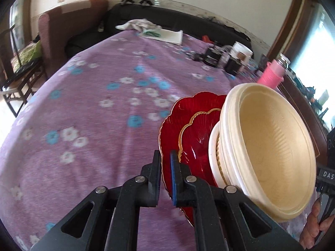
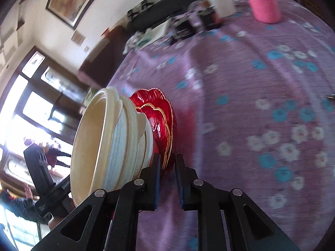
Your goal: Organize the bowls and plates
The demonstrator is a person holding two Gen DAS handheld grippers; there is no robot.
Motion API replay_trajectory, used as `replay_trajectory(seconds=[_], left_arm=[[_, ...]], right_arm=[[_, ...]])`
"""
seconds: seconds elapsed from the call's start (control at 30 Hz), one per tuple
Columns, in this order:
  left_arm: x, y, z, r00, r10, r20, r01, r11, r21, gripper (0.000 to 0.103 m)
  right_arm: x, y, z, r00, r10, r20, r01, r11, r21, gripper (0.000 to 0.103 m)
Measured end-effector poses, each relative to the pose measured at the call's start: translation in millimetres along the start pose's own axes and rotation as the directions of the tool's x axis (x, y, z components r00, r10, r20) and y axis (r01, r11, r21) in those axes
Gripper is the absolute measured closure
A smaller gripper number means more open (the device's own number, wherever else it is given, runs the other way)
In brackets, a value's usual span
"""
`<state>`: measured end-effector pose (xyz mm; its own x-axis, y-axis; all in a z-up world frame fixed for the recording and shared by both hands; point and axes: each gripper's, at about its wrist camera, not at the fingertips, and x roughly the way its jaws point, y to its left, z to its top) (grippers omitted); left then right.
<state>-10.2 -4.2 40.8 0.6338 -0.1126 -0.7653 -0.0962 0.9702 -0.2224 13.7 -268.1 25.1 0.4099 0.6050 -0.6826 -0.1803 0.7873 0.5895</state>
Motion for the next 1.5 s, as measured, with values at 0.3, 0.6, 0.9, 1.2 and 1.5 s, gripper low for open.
replay_trajectory(seconds=[0.3, 0.6, 0.9, 1.2, 1.5], left_arm=[[27.0, -40.6, 6.4, 1.000, 0.013, -0.015, -0.012, 0.999, 0.029, 0.095], [29.7, -43.5, 4.5, 0.999, 0.032, 0.022, -0.033, 0.999, 0.025, 0.091], [15.3, -28.7, -6.8, 0.998, 0.054, 0.038, -0.055, 0.998, 0.020, 0.057], [-22.3, -34.1, -32.0, 0.985, 0.087, 0.151, -0.101, 0.991, 0.090, 0.047], [-36.6, -34.9, -50.3, 0.970, 0.103, 0.219, -0.130, 0.985, 0.112, 0.034]], right_arm=[[-16.9, -46.0, 3.1, 0.999, -0.028, 0.045, 0.025, 0.997, 0.068, 0.087], [-17.1, -51.9, 2.8, 0.998, -0.007, 0.068, 0.004, 0.999, 0.032, 0.086], [-29.8, -48.7, 2.9, 0.992, -0.050, 0.118, 0.050, 0.999, 0.003, 0.080], [-62.1, -32.9, -3.8, 0.910, -0.271, 0.314, 0.299, 0.953, -0.043, 0.044], [-77.8, -23.8, -21.7, 0.744, -0.518, 0.423, 0.577, 0.817, -0.014, 0.027]])
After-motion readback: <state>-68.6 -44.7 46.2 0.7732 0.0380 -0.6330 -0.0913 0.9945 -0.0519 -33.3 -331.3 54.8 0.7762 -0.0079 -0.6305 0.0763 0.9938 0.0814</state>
